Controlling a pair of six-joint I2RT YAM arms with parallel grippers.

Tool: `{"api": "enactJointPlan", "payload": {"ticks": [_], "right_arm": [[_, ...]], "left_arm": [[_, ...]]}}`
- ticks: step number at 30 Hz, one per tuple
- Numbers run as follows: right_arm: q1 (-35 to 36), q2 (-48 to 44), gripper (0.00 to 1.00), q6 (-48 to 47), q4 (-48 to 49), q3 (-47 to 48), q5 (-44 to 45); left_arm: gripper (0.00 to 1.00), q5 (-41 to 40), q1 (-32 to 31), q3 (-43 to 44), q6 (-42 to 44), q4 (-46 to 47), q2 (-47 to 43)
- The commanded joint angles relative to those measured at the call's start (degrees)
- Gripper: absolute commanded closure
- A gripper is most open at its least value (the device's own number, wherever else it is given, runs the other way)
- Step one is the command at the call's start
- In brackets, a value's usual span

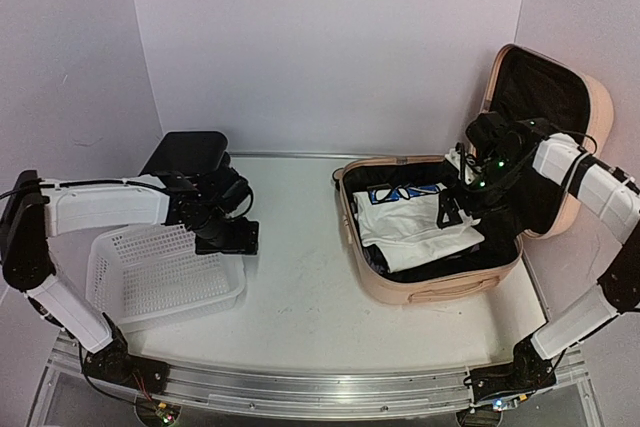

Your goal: Open, take out, and arrange the luggage

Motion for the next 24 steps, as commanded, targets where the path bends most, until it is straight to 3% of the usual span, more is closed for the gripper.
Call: {"api": "enactJointPlan", "payload": {"ticks": [1,10,15,20,24], "right_arm": [[-0.1,-6.2,0.02,1.6,1.8,-2.2,1.4],[-0.1,-7.8,0.02,1.4,1.9,-5.5,-2.3],[2.0,-5.9,0.02,0.1,2.8,-4.4,-7.1],[8.2,-0.9,0.02,-2.5,2.5,-0.1,-3.5],[12.3,5.3,0.06,-7.6,1.7,4.4,-0.4]], "left_arm": [[0.2,2.7,-0.6,5.0,0.0,2.0,5.3],[0.22,9.7,-8.1,17.5,3.1,9.1,17.8],[0.22,15.5,-8.8,23.8,4.2,12.5,23.7],[0.19,22.0,-8.8,23.6,6.6,20.4,23.5],[0.13,24.4,-8.8,18.0,9.2,27.2,18.5]]}}
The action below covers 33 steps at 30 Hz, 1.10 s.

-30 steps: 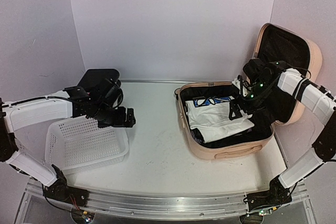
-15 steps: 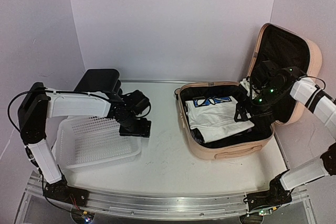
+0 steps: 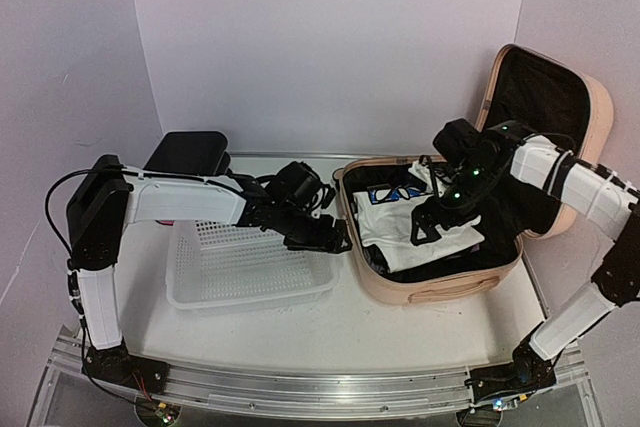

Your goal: Open, take out, and arrange the luggage

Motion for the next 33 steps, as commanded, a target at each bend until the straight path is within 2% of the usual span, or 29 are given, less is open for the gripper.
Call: {"api": "enactJointPlan", "payload": {"ticks": [1,5,9,18,28,33], "right_arm": [[3.9,6.2,0.1,-6.3,0.4,6.6,3.3],[6.4,14.0,0.19,-12.1,-0.3,10.8,3.4],[6.5,19.4,0.21,-15.3,-0.4,14.6,2.1],[6.5,27.8,0.2,-23.3,-0.3,18.5,6.8],[6.8,31.4,0.17,-23.9,0.0,19.8,5.0],[7.0,32.7,0.18,-23.1,0.4,19.6,7.9]], "left_arm": [[0.12,5.7,0.2,-4.9,4.6,11.7,-7.2],[0.09,7.7,0.2,-10.7,7.7,15.5,-13.3],[0.07,7.9,0.3,-15.2,10.4,16.0,-19.4],[0.06,3.4,2.2,-25.6,9.3,15.2,-32.2],[0.06,4.4,2.6,-26.4,8.1,14.9,-33.3],[0.06,4.8,2.6,-25.8,8.0,14.8,-32.9]]}}
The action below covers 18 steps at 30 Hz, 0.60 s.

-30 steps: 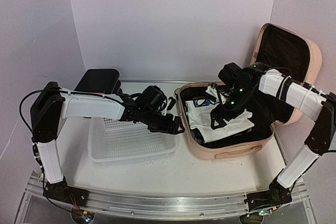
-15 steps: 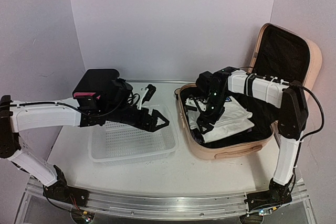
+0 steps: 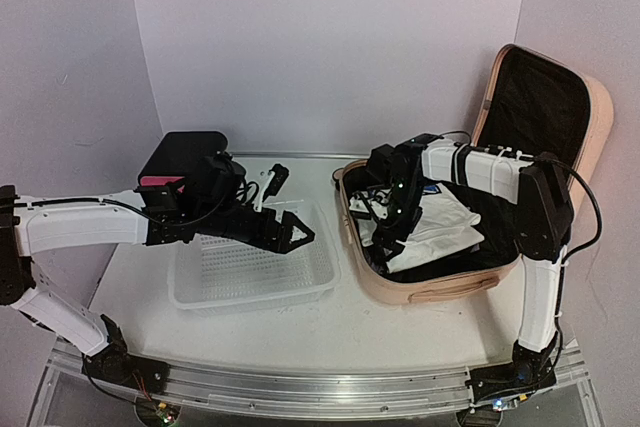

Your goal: Open, take out, and arrange the luggage

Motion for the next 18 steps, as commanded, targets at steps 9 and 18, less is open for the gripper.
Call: {"api": "enactJointPlan", "payload": {"ticks": [9,18], "right_arm": [[0.2,-1.5,0.45,-0.3,2.3,-0.1,1.1],[-1.9,-2.5,0.79,1.3,2.6,0.3,-3.1]], "left_arm": [[0.06,0.8,0.7,0.5,-1.4,1.3,-2.0],[0.06,1.2,0.8,0.7,-3.6,1.0,-1.6]]}}
